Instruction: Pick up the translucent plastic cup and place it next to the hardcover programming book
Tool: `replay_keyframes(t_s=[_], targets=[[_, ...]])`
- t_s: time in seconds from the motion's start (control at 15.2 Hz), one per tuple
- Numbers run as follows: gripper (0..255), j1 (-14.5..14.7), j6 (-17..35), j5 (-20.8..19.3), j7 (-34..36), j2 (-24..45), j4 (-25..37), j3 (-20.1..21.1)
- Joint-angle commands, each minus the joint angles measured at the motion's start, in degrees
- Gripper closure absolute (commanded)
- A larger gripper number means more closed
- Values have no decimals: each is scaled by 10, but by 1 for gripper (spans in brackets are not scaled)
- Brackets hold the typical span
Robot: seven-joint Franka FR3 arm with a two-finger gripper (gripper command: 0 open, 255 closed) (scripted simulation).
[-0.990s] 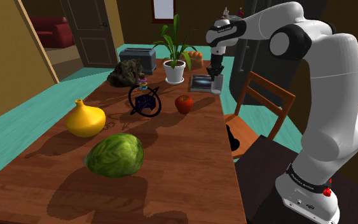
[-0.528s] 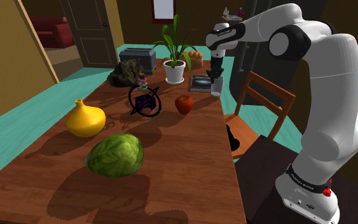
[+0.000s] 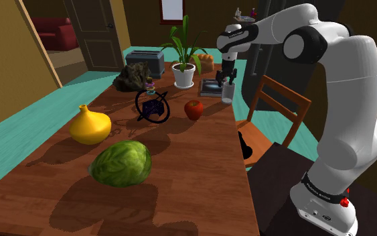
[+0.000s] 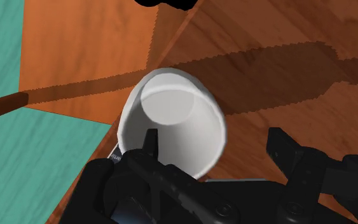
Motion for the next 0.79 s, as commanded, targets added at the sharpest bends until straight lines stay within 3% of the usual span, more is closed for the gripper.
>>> replay_keyframes(t_s=[0.0, 0.26, 0.73], targets=[[0, 0, 0, 0, 0, 0, 0, 0], [0, -3, -71, -2, 2, -4, 66, -1], [0, -3, -71, -2, 2, -4, 66, -1]])
